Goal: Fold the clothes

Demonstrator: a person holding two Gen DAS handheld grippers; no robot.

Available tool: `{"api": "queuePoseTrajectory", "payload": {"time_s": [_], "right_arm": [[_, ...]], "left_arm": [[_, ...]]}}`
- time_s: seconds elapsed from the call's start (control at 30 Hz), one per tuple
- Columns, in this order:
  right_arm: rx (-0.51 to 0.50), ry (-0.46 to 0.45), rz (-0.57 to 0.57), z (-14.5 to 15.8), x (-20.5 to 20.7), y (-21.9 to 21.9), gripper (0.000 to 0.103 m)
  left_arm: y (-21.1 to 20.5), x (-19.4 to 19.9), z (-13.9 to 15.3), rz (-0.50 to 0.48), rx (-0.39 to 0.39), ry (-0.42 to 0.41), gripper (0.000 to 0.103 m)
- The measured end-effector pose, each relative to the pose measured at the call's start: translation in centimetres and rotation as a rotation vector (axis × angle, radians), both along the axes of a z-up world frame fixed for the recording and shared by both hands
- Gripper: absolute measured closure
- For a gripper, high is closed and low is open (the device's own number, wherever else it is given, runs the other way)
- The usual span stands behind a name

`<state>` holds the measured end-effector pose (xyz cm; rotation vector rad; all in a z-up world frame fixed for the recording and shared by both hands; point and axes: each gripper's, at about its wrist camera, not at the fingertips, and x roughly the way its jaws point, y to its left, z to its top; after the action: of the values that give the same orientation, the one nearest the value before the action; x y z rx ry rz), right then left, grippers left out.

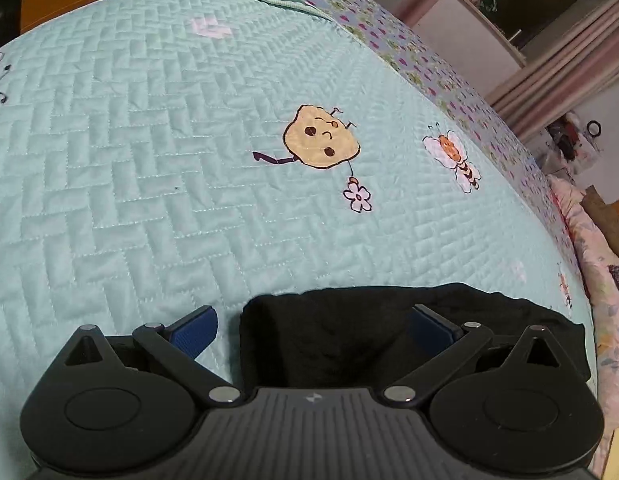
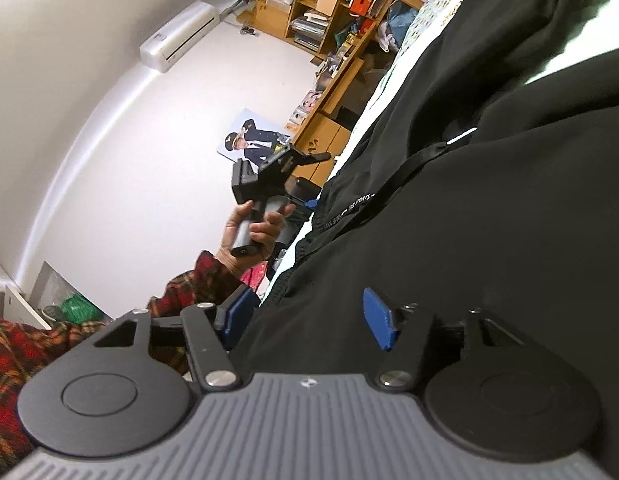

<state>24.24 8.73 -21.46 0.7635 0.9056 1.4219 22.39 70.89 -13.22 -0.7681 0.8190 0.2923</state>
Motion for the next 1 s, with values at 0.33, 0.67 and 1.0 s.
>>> {"api": "queuePoseTrajectory", "payload": {"time_s": [0.33,0.67,1.0], "right_arm": [[0.007,0.017,-0.006,0.0,-0.1,0.5,0.044],[0.003,0.017,-0.009,0.1,0.5,1.3,0.046],[-0.007,0.008,-0.011,0.2,1.0,1.5,0.048]], "left_arm": [[-0.1,0.7,-0.6,-0.107,-0.006,-0.071,0.001],[-1.6,0.8,-0.2,-0.171,0.115,-0.027,0.014],[-4.4,0.2,1.2,-0.142,0.357,0.065,0.049]]}}
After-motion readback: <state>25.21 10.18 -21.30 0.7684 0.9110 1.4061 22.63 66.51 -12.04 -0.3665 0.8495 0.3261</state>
